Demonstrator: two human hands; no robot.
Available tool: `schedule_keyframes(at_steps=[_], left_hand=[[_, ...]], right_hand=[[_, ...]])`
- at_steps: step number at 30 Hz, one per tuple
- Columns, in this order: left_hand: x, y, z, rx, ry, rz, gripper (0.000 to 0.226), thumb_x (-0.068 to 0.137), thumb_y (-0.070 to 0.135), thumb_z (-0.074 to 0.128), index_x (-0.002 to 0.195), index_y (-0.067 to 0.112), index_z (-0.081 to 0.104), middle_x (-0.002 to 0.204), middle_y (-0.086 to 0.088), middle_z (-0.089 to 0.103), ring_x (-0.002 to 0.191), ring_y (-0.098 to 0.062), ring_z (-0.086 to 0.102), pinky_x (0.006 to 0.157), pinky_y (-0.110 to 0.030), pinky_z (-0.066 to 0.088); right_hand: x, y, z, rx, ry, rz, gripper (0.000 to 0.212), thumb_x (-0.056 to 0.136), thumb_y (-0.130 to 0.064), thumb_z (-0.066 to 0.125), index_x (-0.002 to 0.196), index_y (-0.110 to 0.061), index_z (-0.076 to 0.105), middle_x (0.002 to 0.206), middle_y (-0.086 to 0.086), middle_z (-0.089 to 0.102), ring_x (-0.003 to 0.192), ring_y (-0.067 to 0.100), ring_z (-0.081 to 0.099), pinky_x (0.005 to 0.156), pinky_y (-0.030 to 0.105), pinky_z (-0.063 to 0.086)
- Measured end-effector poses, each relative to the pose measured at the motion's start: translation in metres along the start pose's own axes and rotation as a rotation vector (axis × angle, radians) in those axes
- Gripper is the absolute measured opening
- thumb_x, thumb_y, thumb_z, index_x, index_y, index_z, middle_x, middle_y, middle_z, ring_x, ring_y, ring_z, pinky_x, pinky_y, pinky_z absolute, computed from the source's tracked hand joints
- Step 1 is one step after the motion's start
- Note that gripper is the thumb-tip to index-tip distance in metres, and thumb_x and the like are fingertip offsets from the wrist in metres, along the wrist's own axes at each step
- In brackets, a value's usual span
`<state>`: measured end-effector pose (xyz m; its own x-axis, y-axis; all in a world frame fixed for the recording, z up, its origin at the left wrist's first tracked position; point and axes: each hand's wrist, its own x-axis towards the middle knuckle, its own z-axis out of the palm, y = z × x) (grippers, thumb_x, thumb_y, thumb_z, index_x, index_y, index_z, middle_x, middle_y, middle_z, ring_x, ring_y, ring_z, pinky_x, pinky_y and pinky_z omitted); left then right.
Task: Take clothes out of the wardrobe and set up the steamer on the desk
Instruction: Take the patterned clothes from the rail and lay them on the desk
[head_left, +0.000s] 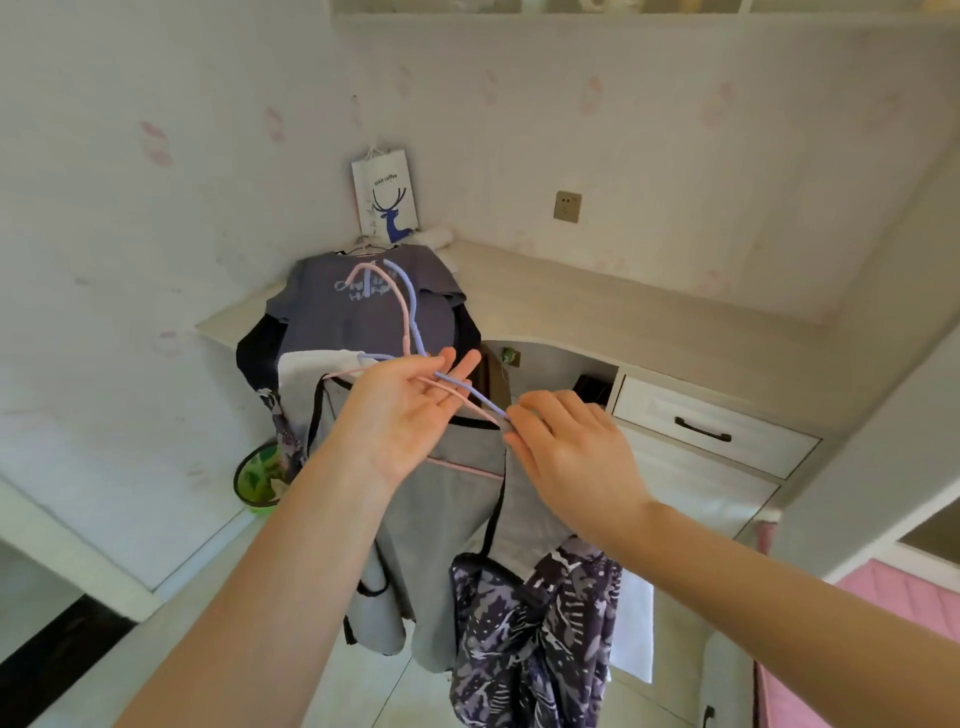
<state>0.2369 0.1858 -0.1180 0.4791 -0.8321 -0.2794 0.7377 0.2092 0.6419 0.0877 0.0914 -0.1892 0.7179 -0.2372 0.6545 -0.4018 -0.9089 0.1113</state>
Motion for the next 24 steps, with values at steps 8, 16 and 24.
schedule_keyframes(at_steps=[8, 16, 24], left_hand=[[0.069, 0.017, -0.003, -0.033, 0.063, 0.01, 0.04, 0.092, -0.006, 0.045, 0.131, 0.003, 0.044, 0.1, -0.015, 0.058, 0.116, -0.039, 0.058, 0.109, -0.047, 0.038], [0.137, 0.05, 0.0, 0.08, 0.002, 0.04, 0.014, 0.094, 0.002, 0.045, 0.1, 0.001, 0.057, 0.125, -0.025, 0.06, 0.116, -0.034, 0.06, 0.103, -0.042, 0.044], [0.18, 0.07, -0.017, 0.206, 0.066, 0.099, 0.028, 0.096, 0.006, 0.044, 0.118, -0.006, 0.055, 0.123, -0.021, 0.063, 0.114, -0.031, 0.062, 0.098, -0.039, 0.05]], right_hand=[[0.043, 0.034, 0.066, 0.128, -0.142, 0.051, 0.021, 0.097, -0.033, 0.039, 0.1, -0.02, 0.055, 0.063, -0.008, 0.057, 0.038, 0.011, 0.042, 0.032, 0.023, 0.028], [0.115, 0.09, 0.116, 0.094, -0.086, 0.049, 0.03, 0.098, -0.037, 0.033, 0.095, -0.022, 0.06, 0.06, -0.006, 0.058, 0.034, 0.013, 0.033, 0.034, 0.019, 0.015], [0.166, 0.115, 0.158, 0.137, -0.03, 0.04, 0.033, 0.096, -0.036, 0.034, 0.087, -0.022, 0.061, 0.054, -0.007, 0.052, 0.037, 0.012, 0.028, 0.037, 0.018, 0.008]])
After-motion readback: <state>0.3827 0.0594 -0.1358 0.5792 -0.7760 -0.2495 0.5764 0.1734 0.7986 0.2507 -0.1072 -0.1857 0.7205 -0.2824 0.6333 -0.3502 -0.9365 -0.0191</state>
